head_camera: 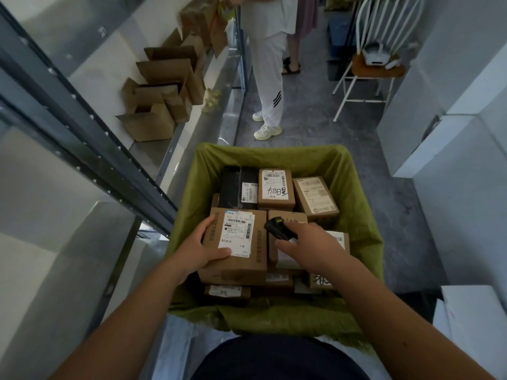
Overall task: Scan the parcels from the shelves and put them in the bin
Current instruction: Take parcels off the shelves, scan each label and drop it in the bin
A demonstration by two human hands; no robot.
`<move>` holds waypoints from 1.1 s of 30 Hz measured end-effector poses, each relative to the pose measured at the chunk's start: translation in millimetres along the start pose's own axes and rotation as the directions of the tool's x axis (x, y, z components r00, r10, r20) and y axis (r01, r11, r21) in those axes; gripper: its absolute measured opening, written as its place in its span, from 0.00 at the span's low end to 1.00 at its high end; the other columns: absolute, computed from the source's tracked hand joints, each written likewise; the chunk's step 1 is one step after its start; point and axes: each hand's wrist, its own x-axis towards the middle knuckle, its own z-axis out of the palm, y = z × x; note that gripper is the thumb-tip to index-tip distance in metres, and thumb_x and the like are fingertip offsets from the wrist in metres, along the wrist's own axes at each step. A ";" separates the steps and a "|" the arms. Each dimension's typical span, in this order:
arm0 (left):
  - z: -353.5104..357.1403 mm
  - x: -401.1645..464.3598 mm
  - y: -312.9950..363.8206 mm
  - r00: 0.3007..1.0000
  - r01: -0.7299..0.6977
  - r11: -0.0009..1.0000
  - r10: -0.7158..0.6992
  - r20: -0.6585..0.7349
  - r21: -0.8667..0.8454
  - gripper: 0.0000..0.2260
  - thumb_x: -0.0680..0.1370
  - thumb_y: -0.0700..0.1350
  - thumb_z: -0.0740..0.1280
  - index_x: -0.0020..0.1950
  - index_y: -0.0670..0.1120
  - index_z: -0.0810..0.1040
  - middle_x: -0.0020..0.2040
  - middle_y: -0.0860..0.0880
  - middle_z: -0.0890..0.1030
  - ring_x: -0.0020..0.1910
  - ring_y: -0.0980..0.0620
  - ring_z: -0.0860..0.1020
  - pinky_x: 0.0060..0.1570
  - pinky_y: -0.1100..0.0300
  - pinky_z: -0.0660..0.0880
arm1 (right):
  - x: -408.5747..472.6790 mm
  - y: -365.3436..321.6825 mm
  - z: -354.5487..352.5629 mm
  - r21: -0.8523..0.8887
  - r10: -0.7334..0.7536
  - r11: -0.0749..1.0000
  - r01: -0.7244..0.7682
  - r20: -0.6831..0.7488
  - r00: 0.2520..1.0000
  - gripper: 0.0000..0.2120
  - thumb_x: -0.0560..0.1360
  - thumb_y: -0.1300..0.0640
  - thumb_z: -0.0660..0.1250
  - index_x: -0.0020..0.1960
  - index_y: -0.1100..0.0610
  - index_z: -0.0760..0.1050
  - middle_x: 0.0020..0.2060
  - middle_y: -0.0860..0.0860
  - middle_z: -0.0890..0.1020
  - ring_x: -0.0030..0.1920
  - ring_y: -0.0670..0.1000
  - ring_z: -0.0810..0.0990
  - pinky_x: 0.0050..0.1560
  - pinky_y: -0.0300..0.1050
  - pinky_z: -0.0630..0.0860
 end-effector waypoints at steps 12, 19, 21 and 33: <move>14.9 -10.3 6.5 0.995 -0.023 0.993 0.034 -0.096 0.118 0.45 0.74 0.45 0.80 0.83 0.60 0.57 0.74 0.53 0.70 0.66 0.51 0.73 0.60 0.55 0.76 | -4.2 4.2 5.7 -0.035 -0.036 0.999 0.036 0.010 0.999 0.28 0.79 0.40 0.67 0.77 0.44 0.68 0.63 0.49 0.78 0.57 0.49 0.78 0.56 0.50 0.79; 22.4 -42.0 0.6 0.957 -0.073 0.893 0.189 -0.221 0.444 0.40 0.76 0.55 0.77 0.83 0.59 0.59 0.82 0.52 0.61 0.76 0.50 0.67 0.72 0.47 0.72 | 1.1 -1.0 18.5 -0.065 -0.073 0.995 0.077 0.057 0.996 0.29 0.77 0.35 0.65 0.77 0.39 0.65 0.64 0.51 0.77 0.55 0.52 0.79 0.52 0.51 0.80; 24.3 -57.6 -1.9 0.935 -0.044 0.841 0.224 -0.274 0.540 0.38 0.77 0.59 0.74 0.83 0.60 0.60 0.83 0.52 0.59 0.78 0.48 0.65 0.74 0.46 0.69 | 0.9 -6.3 24.9 -0.094 -0.101 0.990 0.108 0.074 0.992 0.32 0.78 0.33 0.63 0.79 0.38 0.60 0.68 0.53 0.73 0.60 0.55 0.78 0.58 0.52 0.79; 2.4 -184.0 -70.0 0.757 0.395 0.691 0.128 -0.641 0.605 0.40 0.73 0.73 0.54 0.83 0.56 0.63 0.82 0.43 0.63 0.81 0.40 0.61 0.78 0.39 0.60 | -25.8 -102.2 81.8 -0.182 -0.477 0.810 0.558 0.352 0.806 0.32 0.83 0.35 0.57 0.83 0.42 0.53 0.68 0.56 0.72 0.63 0.55 0.74 0.65 0.53 0.74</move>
